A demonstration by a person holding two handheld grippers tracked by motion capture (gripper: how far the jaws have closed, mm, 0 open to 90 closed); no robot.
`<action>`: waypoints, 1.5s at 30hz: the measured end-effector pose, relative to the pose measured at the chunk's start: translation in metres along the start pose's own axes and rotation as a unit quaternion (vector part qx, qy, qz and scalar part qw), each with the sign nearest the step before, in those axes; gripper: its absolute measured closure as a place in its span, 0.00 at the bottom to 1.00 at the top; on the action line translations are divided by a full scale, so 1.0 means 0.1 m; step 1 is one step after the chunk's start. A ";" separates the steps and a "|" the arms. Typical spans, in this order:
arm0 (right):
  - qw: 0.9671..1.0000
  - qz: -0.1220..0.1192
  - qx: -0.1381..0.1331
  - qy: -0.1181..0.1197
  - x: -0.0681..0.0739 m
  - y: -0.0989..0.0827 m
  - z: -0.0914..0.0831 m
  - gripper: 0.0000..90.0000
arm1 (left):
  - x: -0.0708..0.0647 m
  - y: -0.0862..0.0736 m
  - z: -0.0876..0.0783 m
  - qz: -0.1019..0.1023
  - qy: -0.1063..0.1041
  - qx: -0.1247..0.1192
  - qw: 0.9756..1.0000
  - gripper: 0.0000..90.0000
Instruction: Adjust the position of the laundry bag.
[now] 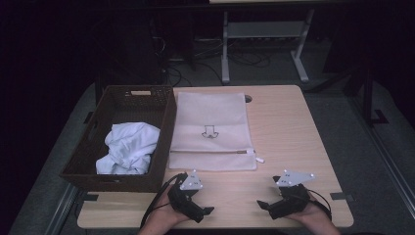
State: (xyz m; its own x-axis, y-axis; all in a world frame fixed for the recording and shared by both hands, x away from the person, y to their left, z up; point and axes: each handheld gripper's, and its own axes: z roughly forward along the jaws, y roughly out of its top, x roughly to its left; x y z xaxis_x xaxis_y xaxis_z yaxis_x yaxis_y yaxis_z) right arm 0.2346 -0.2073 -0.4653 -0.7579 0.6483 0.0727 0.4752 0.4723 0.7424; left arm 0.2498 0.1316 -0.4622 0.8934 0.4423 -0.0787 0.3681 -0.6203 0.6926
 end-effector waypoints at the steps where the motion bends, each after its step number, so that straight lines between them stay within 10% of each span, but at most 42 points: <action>1: 1.000 -0.001 -0.001 0.001 0.00 0.00 0.00 0.00 | 0.00 0.00 0.00 0.000 0.000 0.000 1.000 0.00; 45: 1.000 -0.024 -0.018 0.005 0.00 0.09 0.03 0.00 | 0.30 0.23 0.00 -0.033 0.052 -0.030 0.998 0.00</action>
State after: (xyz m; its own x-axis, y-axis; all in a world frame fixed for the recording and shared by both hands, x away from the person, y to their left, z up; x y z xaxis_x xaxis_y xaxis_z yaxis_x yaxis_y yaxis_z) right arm 0.2398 -0.2012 -0.4605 -0.7840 0.6193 0.0421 0.4217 0.4817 0.7682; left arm 0.2850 0.1306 -0.4481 0.8344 0.5486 -0.0529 0.4068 -0.5482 0.7308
